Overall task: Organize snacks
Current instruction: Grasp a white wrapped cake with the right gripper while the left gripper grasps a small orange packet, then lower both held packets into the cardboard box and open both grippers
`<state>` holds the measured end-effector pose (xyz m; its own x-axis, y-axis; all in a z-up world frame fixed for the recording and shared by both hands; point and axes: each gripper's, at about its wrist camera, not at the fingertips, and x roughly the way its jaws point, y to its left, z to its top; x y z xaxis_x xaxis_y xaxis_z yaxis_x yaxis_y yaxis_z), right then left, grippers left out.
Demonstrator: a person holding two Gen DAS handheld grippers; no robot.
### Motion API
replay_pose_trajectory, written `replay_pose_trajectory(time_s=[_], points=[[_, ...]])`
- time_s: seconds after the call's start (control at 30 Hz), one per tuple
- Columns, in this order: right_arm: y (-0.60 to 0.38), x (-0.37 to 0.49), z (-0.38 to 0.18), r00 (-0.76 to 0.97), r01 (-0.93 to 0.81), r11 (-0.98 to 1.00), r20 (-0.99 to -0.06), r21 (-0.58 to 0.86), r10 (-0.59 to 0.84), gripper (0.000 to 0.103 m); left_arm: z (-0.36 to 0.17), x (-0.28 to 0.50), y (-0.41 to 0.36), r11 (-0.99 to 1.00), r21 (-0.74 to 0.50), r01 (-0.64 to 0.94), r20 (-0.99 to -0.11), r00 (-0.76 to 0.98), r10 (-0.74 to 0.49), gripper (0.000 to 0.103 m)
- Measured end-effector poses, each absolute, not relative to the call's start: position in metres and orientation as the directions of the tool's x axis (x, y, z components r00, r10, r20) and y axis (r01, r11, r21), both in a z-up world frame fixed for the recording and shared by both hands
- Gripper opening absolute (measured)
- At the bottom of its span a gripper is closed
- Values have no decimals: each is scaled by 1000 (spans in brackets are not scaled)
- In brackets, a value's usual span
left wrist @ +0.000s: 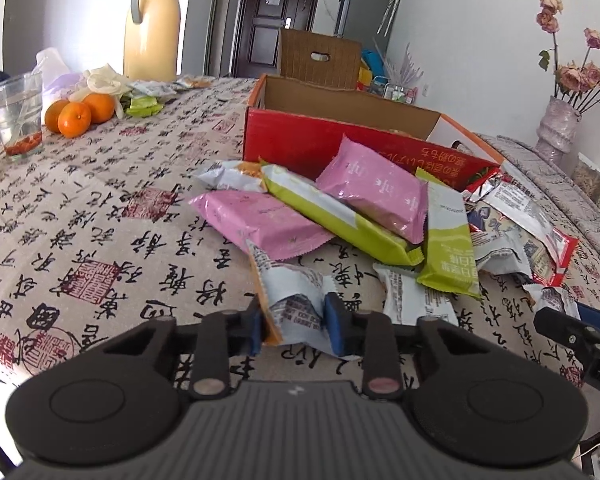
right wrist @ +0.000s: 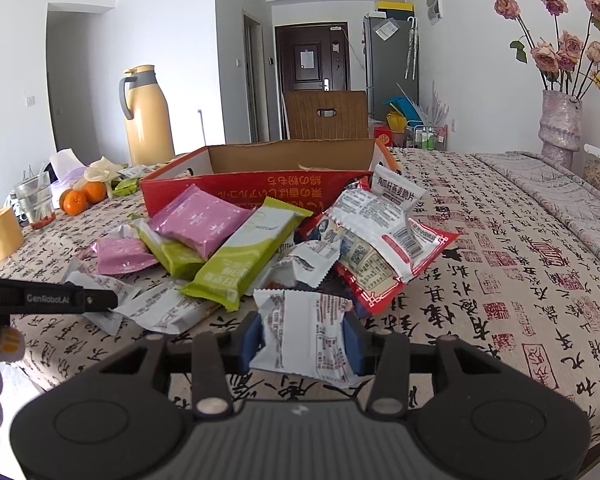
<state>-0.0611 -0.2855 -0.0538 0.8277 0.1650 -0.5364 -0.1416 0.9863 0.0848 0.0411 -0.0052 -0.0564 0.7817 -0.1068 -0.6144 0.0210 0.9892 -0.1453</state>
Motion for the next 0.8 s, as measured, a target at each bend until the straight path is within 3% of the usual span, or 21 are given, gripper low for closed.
replay_pose_trajectory(time_s=[0.3, 0.8], points=[[-287, -65, -51, 834, -141, 986, -527, 86, 165, 43, -47, 27, -8, 987, -145, 66, -564, 815, -137, 20], [-285, -62, -38, 860, -158, 983, -477, 88, 181, 43, -22, 23, -9, 983, -160, 95, -487, 858, -162, 19]])
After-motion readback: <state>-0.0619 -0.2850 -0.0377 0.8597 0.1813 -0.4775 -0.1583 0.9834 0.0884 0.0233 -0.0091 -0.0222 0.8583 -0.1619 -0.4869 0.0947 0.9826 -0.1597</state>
